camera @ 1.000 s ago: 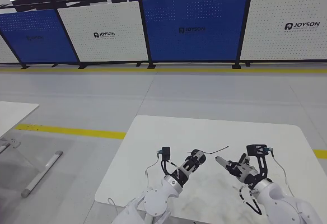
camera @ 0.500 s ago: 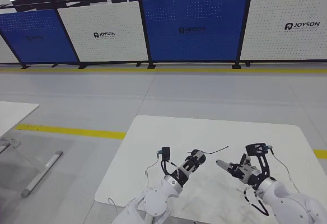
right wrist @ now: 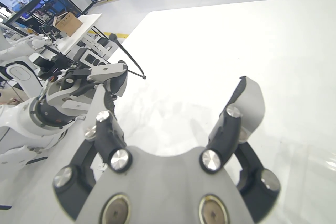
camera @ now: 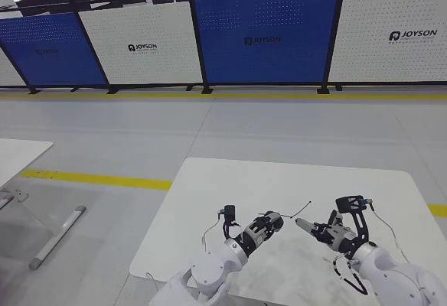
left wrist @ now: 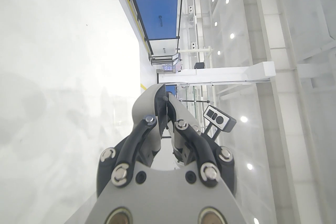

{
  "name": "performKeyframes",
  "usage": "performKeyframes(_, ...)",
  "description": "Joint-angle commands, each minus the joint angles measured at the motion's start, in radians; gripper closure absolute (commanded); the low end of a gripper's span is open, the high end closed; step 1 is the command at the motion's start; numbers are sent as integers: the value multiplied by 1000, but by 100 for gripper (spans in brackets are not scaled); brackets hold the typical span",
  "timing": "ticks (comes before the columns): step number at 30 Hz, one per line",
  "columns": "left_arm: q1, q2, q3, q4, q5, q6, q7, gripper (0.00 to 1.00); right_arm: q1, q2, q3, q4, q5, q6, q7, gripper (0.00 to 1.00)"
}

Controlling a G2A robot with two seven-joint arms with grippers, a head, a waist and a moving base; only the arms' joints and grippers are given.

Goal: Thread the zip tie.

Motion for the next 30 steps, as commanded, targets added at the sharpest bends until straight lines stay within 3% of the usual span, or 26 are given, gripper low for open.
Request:
performKeyframes(1,1,0,2,0,-5,-1,-2,100,-7,0,-8,-11,-23,-9,-25,0)
performKeyframes(7,-10,-5,14,-4,-70,9,-34,100,-1,1,-21,2,-43,-94,-68,0)
performKeyframes(14,-11,-5,15,-5,-70,10,-29,100,-1,1,-21,2,-43,-94,-68,0)
performKeyframes(20,-7,-5,15,-4,-71,8,-23,100,-13,1,-3,11,-21,-102,-133,0)
performKeyframes(22,-3,-5,14,-6,-75,7,-20,100,-13,3,1,12,-25,-111,-128,31)
performKeyframes(23,-1,-5,15,-9,-77,7,-18,100,-12,3,2,12,-28,-113,-124,56)
performKeyframes(25,3,-6,18,-17,-75,7,-12,100,-9,4,1,11,-34,-115,-115,61)
performKeyframes(28,3,-6,25,-25,-71,9,-6,100,-6,5,-2,14,-32,-119,-106,84)
performKeyframes(30,2,-7,31,-29,-64,10,-4,100,-2,5,-4,17,-31,-123,-100,94)
